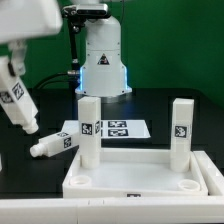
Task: Assemble desk
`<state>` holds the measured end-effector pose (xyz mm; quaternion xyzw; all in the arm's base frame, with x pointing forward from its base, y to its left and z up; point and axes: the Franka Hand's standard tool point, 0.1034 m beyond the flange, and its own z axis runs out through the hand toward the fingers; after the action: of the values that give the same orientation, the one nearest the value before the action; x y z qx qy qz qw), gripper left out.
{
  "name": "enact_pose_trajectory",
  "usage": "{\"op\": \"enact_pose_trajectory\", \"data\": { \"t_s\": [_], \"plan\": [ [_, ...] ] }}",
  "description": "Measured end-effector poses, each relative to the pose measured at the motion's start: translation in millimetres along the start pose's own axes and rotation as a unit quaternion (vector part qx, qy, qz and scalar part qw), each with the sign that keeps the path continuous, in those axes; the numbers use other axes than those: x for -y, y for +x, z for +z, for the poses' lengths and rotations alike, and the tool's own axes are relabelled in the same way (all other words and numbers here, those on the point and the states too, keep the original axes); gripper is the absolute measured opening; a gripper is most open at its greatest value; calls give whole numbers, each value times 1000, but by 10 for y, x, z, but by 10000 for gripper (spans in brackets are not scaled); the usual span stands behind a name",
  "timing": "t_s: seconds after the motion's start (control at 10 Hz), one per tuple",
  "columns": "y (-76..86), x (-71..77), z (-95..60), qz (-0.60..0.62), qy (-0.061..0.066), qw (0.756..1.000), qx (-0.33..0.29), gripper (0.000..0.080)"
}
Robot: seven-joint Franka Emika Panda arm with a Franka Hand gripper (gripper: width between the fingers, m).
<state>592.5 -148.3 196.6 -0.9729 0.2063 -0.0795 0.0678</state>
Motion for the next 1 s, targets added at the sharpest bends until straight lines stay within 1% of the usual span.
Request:
{"op": "enact_pose_trajectory", "data": {
  "t_s": [0.1, 0.2, 0.3, 0.4, 0.5, 0.6, 0.8, 0.9, 1.0],
  "plan": [
    [-8, 380, -76, -20, -7, 999, -49, 285],
    [-189, 695, -41, -14, -5, 995, -97, 285],
    [-373, 879, 69, 4, -3, 990, -140, 285],
    [-539, 954, 182, 1, -2, 985, -174, 285],
    [-501, 909, 164, -10, -5, 981, -193, 285],
    [-474, 899, 155, -8, -5, 979, -205, 285],
    [-491, 929, 169, -13, -5, 979, -202, 285],
    [-513, 1196, 150, -98, -10, 974, -205, 285],
    [-635, 1484, 212, -115, -2, 976, -187, 285]
  ]
}}
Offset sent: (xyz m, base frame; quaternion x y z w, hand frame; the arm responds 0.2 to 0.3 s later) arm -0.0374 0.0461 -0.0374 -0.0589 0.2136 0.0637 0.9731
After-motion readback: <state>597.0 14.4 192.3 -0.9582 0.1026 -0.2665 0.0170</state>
